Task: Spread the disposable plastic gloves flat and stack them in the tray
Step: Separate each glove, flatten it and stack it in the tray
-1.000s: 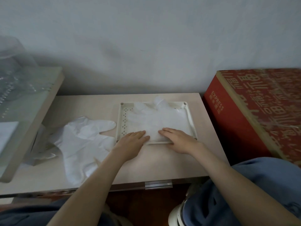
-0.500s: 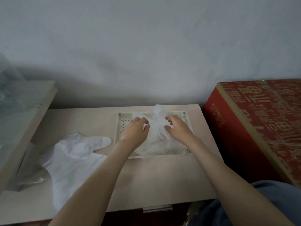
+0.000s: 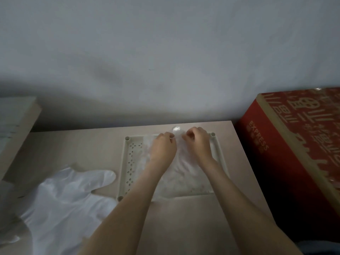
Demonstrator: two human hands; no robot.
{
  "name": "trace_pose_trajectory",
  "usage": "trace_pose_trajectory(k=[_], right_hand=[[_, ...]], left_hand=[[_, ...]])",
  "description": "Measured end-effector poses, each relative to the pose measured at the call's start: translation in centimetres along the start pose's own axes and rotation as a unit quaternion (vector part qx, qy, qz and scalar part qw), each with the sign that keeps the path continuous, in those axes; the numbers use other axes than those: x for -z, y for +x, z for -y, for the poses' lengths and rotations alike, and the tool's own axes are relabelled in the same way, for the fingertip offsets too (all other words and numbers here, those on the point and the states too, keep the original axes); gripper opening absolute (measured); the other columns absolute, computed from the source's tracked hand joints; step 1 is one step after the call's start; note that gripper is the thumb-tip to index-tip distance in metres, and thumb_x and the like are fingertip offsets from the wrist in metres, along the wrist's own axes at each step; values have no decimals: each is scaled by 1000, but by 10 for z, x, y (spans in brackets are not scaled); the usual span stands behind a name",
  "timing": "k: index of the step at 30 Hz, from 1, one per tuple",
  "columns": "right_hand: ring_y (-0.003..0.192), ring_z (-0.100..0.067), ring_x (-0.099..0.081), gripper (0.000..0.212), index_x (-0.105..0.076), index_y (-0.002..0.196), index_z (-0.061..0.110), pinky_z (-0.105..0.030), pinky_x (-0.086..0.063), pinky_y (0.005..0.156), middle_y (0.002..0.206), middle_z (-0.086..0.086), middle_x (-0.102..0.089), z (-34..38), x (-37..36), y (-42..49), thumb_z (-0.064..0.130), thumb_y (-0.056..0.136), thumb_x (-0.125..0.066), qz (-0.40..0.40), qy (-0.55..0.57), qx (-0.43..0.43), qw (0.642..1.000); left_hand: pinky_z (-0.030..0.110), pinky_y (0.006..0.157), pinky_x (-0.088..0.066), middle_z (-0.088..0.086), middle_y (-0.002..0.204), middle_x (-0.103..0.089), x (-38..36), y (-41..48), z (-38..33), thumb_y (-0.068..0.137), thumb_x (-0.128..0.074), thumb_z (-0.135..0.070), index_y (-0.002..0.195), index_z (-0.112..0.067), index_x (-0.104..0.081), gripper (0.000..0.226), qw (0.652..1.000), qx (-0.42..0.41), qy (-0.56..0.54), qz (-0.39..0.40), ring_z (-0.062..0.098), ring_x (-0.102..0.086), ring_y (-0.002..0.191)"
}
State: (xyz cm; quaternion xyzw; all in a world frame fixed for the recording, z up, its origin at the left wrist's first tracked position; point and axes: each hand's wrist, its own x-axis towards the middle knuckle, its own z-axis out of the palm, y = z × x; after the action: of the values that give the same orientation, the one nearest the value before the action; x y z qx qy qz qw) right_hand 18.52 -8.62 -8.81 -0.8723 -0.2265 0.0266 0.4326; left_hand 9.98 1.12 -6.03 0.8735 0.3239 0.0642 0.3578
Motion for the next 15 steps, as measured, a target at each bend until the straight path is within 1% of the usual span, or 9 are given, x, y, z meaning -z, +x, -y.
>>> trace_pose_trajectory(k=[3, 6, 8, 10, 11, 13, 15], right_hand=[[84, -30, -56, 3, -66, 83, 3, -40, -45, 78, 85, -11, -64, -8, -1, -2, 4, 83, -64, -1, 7, 22, 1000], [86, -32, -59, 9, -68, 88, 4, -43, -47, 79, 88, -11, -68, -14, -3, -3, 1, 83, -62, -1, 21, 40, 999], [86, -32, -60, 12, -68, 90, 6, -45, -49, 79, 90, -8, -69, -16, -4, -5, 4, 83, -59, -11, 41, 56, 998], [84, -31, -60, 11, -66, 90, 6, -47, -49, 77, 90, -5, -67, -16, -3, -8, 7, 83, -57, -33, 70, 53, 996], [83, -30, -59, 9, -65, 88, 6, -47, -49, 76, 88, -5, -66, -16, -2, -9, 7, 84, -57, -47, 78, 50, 995], [80, -29, -57, 4, -63, 86, 7, -48, -48, 74, 85, -4, -65, -16, -1, -13, 6, 85, -59, -69, 82, 48, 993], [80, -25, -57, 4, -62, 84, 10, -48, -47, 74, 83, -3, -64, -14, 1, -15, 7, 85, -61, -86, 88, 52, 991]], left_hand=[[30, 82, -43, 3, 106, -58, -4, 0, 4, 94, -51, -28, 113, -14, -62, 26, 1000, 14, -18, -3, 21, -56, 98], [28, 77, -42, -1, 99, -55, -6, -2, 6, 91, -56, -36, 105, -16, -61, 25, 999, 19, -30, -9, 16, -53, 87], [33, 79, -45, 3, 101, -55, -7, -5, 6, 94, -52, -35, 99, -13, -62, 24, 1000, 1, 17, 2, 21, -55, 87], [38, 81, -45, 9, 105, -55, -9, -10, 4, 97, -46, -30, 95, -7, -61, 28, 997, -23, 77, 11, 28, -56, 90], [39, 82, -45, 10, 106, -55, -9, -12, 2, 98, -44, -29, 95, -6, -60, 28, 996, -25, 83, 4, 29, -56, 91], [38, 80, -44, 9, 104, -54, -7, -16, -2, 97, -46, -29, 97, -7, -55, 24, 998, -15, 59, -23, 28, -55, 90], [35, 73, -42, 6, 97, -52, -5, -20, -5, 94, -52, -28, 96, -9, -47, 20, 997, -23, 23, -71, 27, -54, 86]])
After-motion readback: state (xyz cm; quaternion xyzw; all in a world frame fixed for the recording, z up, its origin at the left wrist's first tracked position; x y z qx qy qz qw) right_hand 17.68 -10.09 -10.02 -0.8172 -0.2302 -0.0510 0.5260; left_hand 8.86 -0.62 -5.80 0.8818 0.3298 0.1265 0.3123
